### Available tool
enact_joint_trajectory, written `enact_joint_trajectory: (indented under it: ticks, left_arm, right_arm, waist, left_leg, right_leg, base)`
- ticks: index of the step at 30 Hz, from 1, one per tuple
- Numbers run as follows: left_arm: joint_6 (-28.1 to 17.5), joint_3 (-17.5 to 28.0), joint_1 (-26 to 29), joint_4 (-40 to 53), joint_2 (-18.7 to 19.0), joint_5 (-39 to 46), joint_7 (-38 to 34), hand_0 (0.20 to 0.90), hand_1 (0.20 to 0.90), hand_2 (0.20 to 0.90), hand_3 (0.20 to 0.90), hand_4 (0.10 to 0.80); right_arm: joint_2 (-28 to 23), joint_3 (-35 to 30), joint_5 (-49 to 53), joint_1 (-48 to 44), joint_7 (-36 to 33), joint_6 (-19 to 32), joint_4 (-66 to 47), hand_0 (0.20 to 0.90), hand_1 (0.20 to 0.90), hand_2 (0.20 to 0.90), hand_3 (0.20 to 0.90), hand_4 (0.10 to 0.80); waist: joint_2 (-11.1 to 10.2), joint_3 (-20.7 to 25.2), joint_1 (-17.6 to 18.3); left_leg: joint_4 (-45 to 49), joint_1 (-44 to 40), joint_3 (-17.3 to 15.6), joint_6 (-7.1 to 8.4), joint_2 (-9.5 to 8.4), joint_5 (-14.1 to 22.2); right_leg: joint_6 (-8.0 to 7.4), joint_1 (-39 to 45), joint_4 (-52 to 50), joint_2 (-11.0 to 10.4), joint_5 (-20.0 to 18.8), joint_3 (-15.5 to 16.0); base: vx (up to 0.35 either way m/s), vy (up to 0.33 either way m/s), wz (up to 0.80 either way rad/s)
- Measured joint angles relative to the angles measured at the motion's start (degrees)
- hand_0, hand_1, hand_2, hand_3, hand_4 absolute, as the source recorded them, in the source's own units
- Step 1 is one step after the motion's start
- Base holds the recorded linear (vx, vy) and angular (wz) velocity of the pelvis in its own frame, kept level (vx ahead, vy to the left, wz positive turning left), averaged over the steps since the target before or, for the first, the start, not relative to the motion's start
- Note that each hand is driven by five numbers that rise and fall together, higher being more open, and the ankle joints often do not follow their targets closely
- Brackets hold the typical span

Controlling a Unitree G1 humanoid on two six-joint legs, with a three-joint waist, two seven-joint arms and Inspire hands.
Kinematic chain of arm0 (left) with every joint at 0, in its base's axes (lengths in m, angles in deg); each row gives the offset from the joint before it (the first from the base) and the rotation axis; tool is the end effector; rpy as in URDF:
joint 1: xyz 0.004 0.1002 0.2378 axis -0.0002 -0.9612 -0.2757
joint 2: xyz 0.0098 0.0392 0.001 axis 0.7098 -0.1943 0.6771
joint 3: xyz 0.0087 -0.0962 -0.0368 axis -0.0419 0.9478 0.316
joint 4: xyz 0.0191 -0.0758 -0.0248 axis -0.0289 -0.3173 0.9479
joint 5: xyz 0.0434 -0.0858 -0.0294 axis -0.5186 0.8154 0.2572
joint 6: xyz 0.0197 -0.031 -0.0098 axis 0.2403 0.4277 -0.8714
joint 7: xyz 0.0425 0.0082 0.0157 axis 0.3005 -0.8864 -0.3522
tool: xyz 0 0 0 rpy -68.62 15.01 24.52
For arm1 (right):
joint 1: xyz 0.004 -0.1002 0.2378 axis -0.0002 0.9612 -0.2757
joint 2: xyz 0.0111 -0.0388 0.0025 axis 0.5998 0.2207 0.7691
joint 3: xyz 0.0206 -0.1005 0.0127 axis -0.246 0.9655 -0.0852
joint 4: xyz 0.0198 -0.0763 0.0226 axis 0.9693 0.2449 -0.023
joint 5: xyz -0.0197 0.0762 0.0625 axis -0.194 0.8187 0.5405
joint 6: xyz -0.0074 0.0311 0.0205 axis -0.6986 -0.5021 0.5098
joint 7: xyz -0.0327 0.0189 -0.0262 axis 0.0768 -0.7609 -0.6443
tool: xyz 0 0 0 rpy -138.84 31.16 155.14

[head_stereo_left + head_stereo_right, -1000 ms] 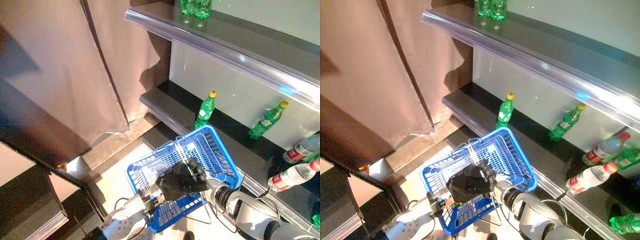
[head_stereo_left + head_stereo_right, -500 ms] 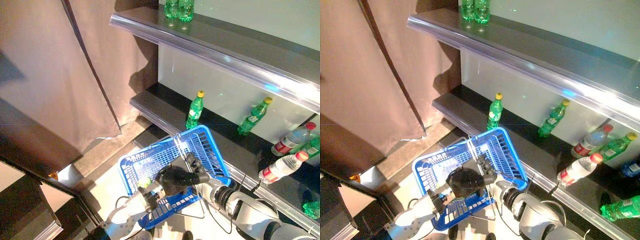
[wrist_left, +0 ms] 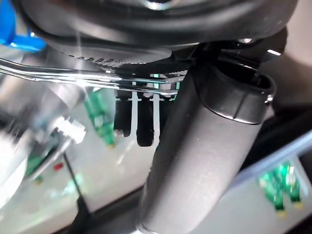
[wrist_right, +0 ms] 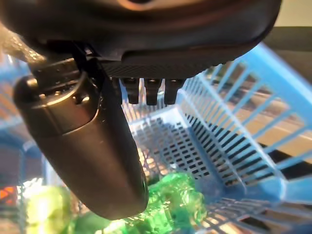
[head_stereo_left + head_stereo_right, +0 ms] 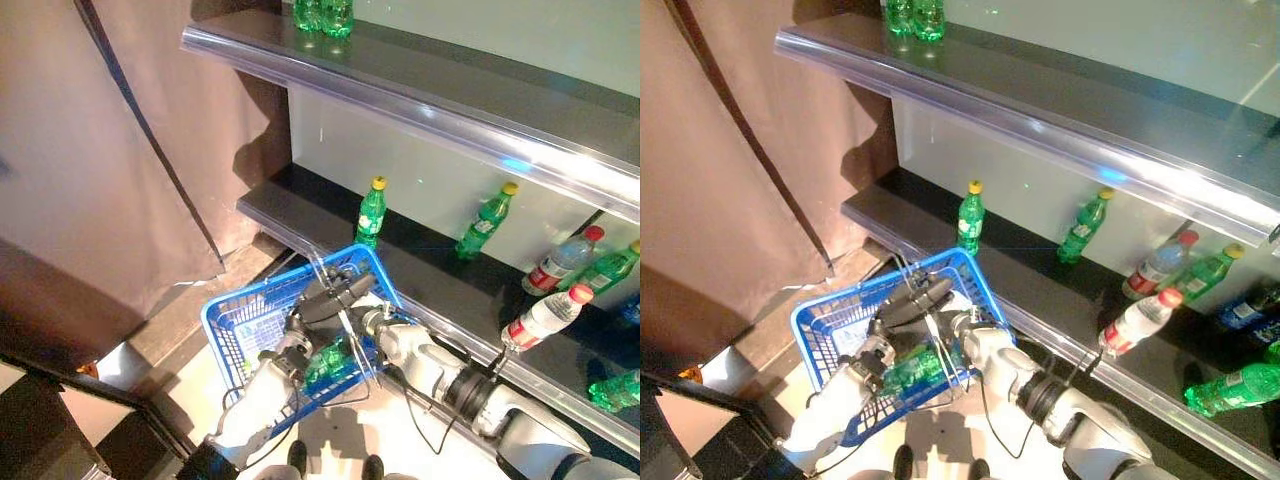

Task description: Pick up the drink and place into the basket.

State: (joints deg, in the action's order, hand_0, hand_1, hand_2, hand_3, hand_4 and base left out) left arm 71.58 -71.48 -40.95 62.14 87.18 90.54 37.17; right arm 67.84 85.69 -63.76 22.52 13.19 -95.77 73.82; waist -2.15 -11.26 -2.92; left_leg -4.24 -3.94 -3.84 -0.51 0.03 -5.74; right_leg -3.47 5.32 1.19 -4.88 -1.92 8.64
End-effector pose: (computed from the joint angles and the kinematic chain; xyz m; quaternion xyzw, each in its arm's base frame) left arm 0.1955 0.1106 0.0409 -0.4823 0.1198 -0.1789 0.8491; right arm 0.2607 -0.0926 0.0412 -0.5731 0.0470 0.3152 0.7550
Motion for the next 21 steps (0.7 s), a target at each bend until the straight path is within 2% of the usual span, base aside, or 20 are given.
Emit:
enact_joint_trajectory:
  ticks: [2, 4, 7, 10, 13, 18, 21]
  left_arm:
    - [0.69, 1.03, -1.40, 0.01, 0.21, 0.12, -0.11, 0.300, 0.300, 0.300, 0.200, 0.100]
    - [3.15, 5.08, -5.06, 0.21, 0.11, 1.74, 1.20, 0.300, 0.300, 0.300, 0.200, 0.100]
    - [8.47, 13.16, -13.63, 0.85, 2.14, 4.31, 5.24, 0.300, 0.300, 0.300, 0.200, 0.100]
    - [11.86, 17.27, -18.77, 0.49, 3.34, 4.33, 5.30, 0.300, 0.300, 0.300, 0.200, 0.100]
    - [13.39, 18.64, -18.85, 0.50, 3.86, 4.33, 7.15, 0.300, 0.300, 0.300, 0.200, 0.100]
    - [14.18, 19.73, -17.37, 0.72, 3.85, 4.30, 8.34, 0.300, 0.300, 0.300, 0.200, 0.100]
    - [14.19, 20.90, -17.39, 1.24, 3.73, 4.34, 8.36, 0.300, 0.300, 0.300, 0.200, 0.100]
  right_arm:
    - [-0.52, -1.97, -0.04, 2.64, 0.01, 0.12, -2.60, 0.900, 0.900, 0.900, 0.900, 0.800]
    - [-1.67, -6.15, -0.20, 7.19, 0.01, 1.18, -7.66, 0.900, 0.900, 0.900, 0.900, 0.800]
    - [-7.75, -12.81, -1.24, 14.20, -0.43, 2.83, -16.29, 0.900, 0.900, 0.900, 0.900, 0.800]
    - [-11.33, -17.65, -1.14, 15.51, -1.51, 3.10, -16.35, 0.900, 0.900, 0.900, 0.900, 0.800]
    - [-13.11, -20.79, 0.05, 15.49, -2.99, 2.72, -16.41, 0.900, 0.900, 0.900, 0.900, 0.800]
    - [-13.01, -23.37, 7.37, 15.98, -7.51, 2.81, -19.86, 0.900, 0.900, 0.900, 0.900, 0.800]
    - [-12.34, -25.67, 10.76, 18.19, -10.68, 4.65, -22.55, 0.900, 0.900, 0.900, 0.900, 0.800]
  waist:
    - [-0.32, -0.22, -0.11]
    - [-0.34, -0.44, -0.23]
    - [-0.19, -2.29, -0.12]
    - [-0.13, -4.32, -0.43]
    - [0.13, -5.16, -1.51]
    - [0.77, -5.57, -1.46]
    - [1.05, -5.73, -1.54]
  left_leg:
    - [-0.44, -0.13, -0.12, -0.05, -0.01, -0.08]
    - [-0.49, -0.13, 0.08, -0.16, -0.12, 0.02]
    - [-0.51, 0.09, 0.60, -0.18, -0.25, 0.13]
    - [-0.51, 0.35, 0.95, -0.11, -0.25, 0.14]
    - [-0.51, 0.39, 1.33, -0.08, -0.27, 0.12]
    - [-0.51, 0.34, 1.66, -0.09, -0.34, 0.11]
    - [-0.51, 0.31, 1.85, -0.07, -0.34, 0.11]
  right_leg:
    - [-0.02, 0.24, 0.57, 0.06, -0.12, 0.02]
    - [-0.08, 0.61, 1.33, 0.00, -0.24, 0.23]
    - [-0.12, 1.30, 2.78, -0.01, -0.73, 0.45]
    - [-0.07, 1.54, 3.60, 0.07, -1.17, 0.68]
    - [-0.06, 1.62, 3.60, 0.09, -1.13, 1.00]
    - [-0.12, 1.88, 3.60, 0.01, -1.03, 1.92]
    - [-0.10, 2.01, 3.60, 0.01, -0.94, 1.93]
  base:
    - [-0.099, 0.020, 0.03]
    - [-0.168, 0.027, 0.02]
    - [-0.105, 0.015, 0.06]
    - [-0.034, -0.005, 0.05]
    - [-0.020, -0.013, 0.06]
    - [-0.033, -0.020, 0.05]
    - [-0.048, -0.037, 0.04]
